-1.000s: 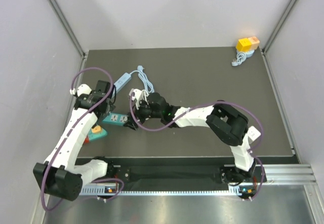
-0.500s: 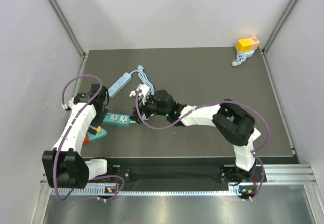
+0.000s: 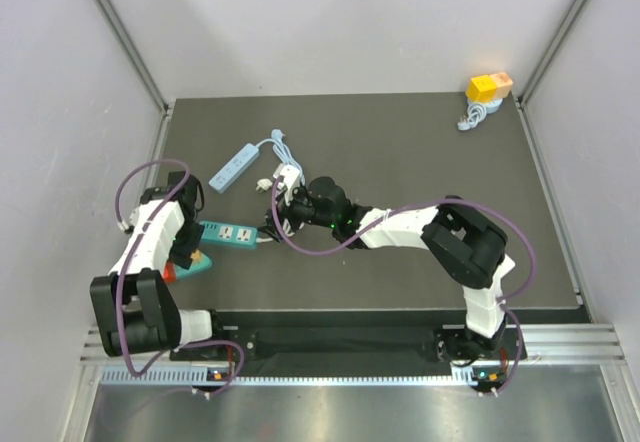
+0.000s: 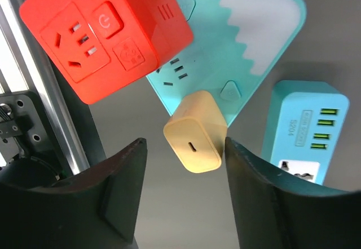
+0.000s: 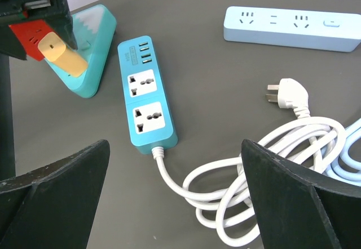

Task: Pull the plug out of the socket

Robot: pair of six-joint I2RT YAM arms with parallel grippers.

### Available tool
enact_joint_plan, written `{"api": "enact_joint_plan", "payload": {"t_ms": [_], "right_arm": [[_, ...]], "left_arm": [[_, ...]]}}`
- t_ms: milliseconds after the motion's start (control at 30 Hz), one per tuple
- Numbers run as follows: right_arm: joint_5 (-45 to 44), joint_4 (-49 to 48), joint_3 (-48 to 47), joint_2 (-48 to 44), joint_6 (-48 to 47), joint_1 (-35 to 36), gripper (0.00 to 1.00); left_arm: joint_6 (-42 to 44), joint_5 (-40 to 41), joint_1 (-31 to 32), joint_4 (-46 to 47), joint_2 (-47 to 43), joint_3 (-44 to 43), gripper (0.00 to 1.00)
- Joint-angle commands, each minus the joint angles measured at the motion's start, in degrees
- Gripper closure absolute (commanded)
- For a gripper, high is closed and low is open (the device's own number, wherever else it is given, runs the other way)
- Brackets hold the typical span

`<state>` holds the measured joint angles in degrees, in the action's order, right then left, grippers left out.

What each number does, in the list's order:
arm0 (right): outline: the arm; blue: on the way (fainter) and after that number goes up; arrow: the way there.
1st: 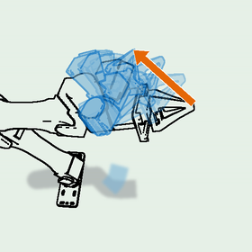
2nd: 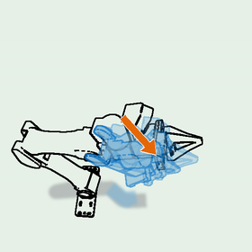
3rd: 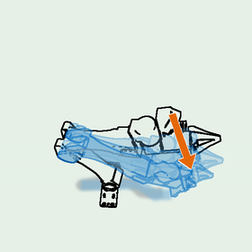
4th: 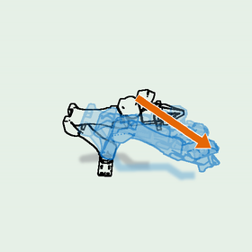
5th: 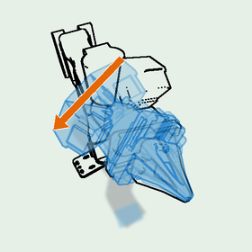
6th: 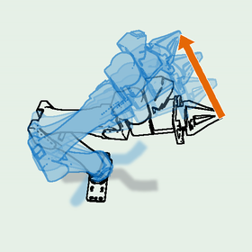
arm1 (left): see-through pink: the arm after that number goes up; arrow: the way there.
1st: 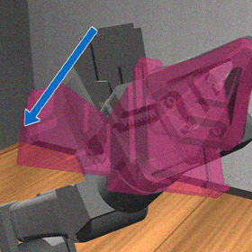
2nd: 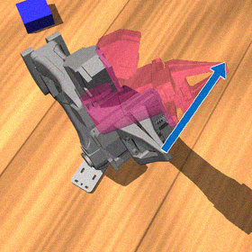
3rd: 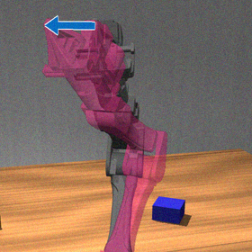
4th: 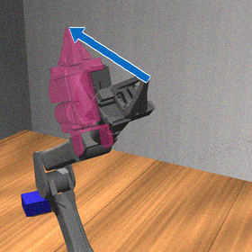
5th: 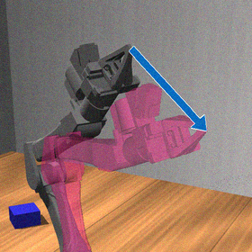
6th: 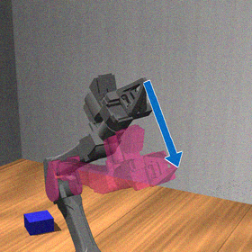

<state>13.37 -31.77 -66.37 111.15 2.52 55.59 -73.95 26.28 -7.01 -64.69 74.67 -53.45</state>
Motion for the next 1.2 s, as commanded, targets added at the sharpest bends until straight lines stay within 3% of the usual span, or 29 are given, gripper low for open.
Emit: {"api": "enact_joint_plan", "payload": {"t_ms": [0,100,333,467,700,900,1000,1133,1167], "right_arm": [[0.26,-3.30,-0.52,-2.52,-0.85,-0.57,0.00],[0.26,-3.12,-0.69,-2.35,-0.85,-0.75,0.00],[-0.53,-2.77,-0.69,-2.26,-1.03,-0.75,0.00],[-0.71,-2.77,-0.78,-2.26,-1.03,-0.57,0.00],[-1.24,-2.60,-0.78,-2.26,-1.21,-0.66,0.00],[-1.68,-2.59,-0.52,-2.52,-0.68,-1.10,0.00],[-1.50,-3.65,0.27,-2.78,0.20,-1.63,0.00],[-1.06,-4.79,1.33,-3.31,1.52,-2.68,0.00],[-0.89,-5.14,1.85,-3.49,2.13,-3.03,0.00]], "left_arm": [[-1.63,-0.97,-0.55,2.54,-0.32,1.50,0.39],[-2.77,-0.80,-0.55,3.07,-1.11,3.00,0.39],[-3.13,-1.15,-0.55,3.95,-0.93,4.67,0.51],[-1.20,-2.81,-0.47,5.18,-1.11,5.11,0.76],[-0.84,-12.39,1.55,7.47,-2.78,7.30,0.96],[-8.30,-14.76,14.01,7.64,-3.31,7.92,0.94],[-12.96,-18.80,17.28,10.70,-3.66,9.15,0.91],[-15.95,-19.60,23.51,13.27,-1.91,7.93,0.83],[-16.31,-19.60,24.31,13.44,-1.29,6.53,0.74]]}}
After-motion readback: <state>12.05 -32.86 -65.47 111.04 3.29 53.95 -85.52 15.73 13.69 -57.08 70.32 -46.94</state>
